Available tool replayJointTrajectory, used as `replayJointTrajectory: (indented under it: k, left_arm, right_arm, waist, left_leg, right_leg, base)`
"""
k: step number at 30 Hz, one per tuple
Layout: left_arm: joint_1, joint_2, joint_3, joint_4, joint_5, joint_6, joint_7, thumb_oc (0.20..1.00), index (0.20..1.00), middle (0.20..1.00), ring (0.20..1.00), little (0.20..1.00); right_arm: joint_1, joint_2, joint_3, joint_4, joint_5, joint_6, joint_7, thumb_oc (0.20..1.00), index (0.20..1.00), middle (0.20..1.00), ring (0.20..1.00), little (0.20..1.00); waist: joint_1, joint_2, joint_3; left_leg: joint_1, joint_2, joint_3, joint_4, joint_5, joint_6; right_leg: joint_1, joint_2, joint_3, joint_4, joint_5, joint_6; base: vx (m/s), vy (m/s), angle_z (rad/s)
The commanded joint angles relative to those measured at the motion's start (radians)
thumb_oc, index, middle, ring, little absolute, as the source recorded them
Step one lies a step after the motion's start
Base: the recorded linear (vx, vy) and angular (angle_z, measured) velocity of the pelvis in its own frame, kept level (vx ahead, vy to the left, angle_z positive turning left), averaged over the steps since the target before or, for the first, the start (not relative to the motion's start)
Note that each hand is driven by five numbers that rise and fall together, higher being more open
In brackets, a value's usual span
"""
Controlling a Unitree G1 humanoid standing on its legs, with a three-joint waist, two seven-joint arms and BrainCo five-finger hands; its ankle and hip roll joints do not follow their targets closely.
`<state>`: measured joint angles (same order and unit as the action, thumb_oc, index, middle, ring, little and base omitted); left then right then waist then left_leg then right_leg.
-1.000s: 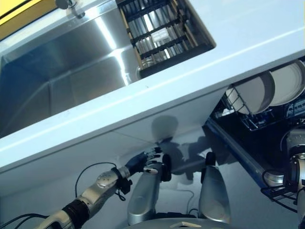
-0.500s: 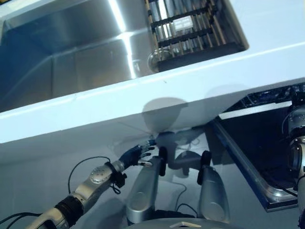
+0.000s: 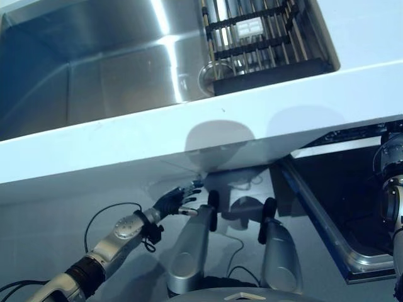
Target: Pick up plates and place into dishwasher.
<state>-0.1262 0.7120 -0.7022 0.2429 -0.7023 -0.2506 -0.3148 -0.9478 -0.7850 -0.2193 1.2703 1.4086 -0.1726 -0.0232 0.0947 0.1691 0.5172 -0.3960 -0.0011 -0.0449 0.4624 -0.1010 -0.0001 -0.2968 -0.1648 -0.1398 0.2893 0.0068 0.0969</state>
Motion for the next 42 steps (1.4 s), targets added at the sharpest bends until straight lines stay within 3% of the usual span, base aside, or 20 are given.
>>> replayJointTrajectory:
  k: [1, 7, 17, 29, 34, 42]
  left_arm:
    - [0.071, 0.028, 0.054, -0.072, -0.005, -0.049, -0.018, 1.0, 1.0, 1.0, 1.0, 1.0]
    - [0.096, 0.007, 0.085, -0.049, -0.012, -0.068, -0.039, 1.0, 1.0, 1.0, 1.0, 1.0]
    - [0.173, -0.083, 0.153, 0.027, 0.033, -0.061, -0.076, 1.0, 1.0, 1.0, 1.0, 1.0]
    - [0.225, -0.182, 0.227, 0.106, 0.1, -0.056, -0.067, 1.0, 1.0, 1.0, 1.0, 1.0]
    - [0.226, -0.228, 0.236, 0.15, 0.126, -0.073, -0.073, 1.0, 1.0, 1.0, 1.0, 1.0]
    - [0.21, -0.255, 0.257, 0.209, 0.157, -0.06, -0.117, 1.0, 1.0, 1.0, 1.0, 1.0]
  right_arm:
    - [-0.01, -0.046, 0.048, -0.055, 0.04, -0.038, 0.051, 1.0, 1.0, 1.0, 1.0, 1.0]
    - [0.077, -0.031, 0.01, -0.057, 0.078, -0.018, 0.097, 1.0, 1.0, 1.0, 1.0, 1.0]
    - [0.377, 0.065, -0.131, -0.115, 0.138, -0.005, 0.145, 1.0, 1.0, 1.0, 1.0, 1.0]
    - [0.628, 0.216, -0.101, -0.328, -0.084, -0.063, 0.089, 1.0, 1.0, 1.0, 1.0, 1.0]
    - [0.696, 0.271, -0.075, -0.404, -0.158, -0.037, 0.072, 1.0, 1.0, 1.0, 1.0, 1.0]
    - [0.756, 0.31, -0.068, -0.469, -0.16, -0.03, 0.049, 1.0, 1.0, 1.0, 1.0, 1.0]
  waist:
    - [0.012, -0.006, -0.063]
    - [0.007, -0.026, -0.091]
    - [-0.02, -0.098, -0.188]
    - [-0.075, -0.176, -0.294]
    - [-0.107, -0.194, -0.314]
    - [-0.153, -0.217, -0.329]
  left_leg:
    - [0.004, 0.049, -0.023, -0.132, 0.068, -0.023]
    - [0.037, 0.041, -0.015, -0.126, 0.046, -0.017]
    - [0.152, 0.039, 0.023, -0.128, -0.012, 0.001]
    - [0.276, 0.027, 0.081, -0.197, -0.05, 0.033]
    - [0.307, 0.021, 0.117, -0.176, -0.083, 0.056]
    - [0.353, -0.014, 0.167, -0.193, -0.116, 0.087]
  right_leg:
    - [0.004, 0.035, 0.013, 0.013, -0.026, -0.022]
    - [0.037, 0.035, 0.023, -0.006, -0.026, -0.025]
    - [0.148, 0.039, 0.074, -0.072, -0.008, -0.008]
    - [0.224, 0.041, 0.149, -0.148, 0.025, 0.036]
    - [0.226, 0.035, 0.171, -0.131, 0.033, 0.051]
    - [0.144, 0.006, 0.182, -0.073, 0.176, 0.077]
  base:
    - [0.0, 0.0, 0.0]
    - [-0.01, 0.05, -0.04]
    - [0.06, 0.05, -0.12]
    - [0.0, 0.064, -0.16]
    - [-0.08, 0.157, -0.22]
    - [-0.09, 0.141, -0.17]
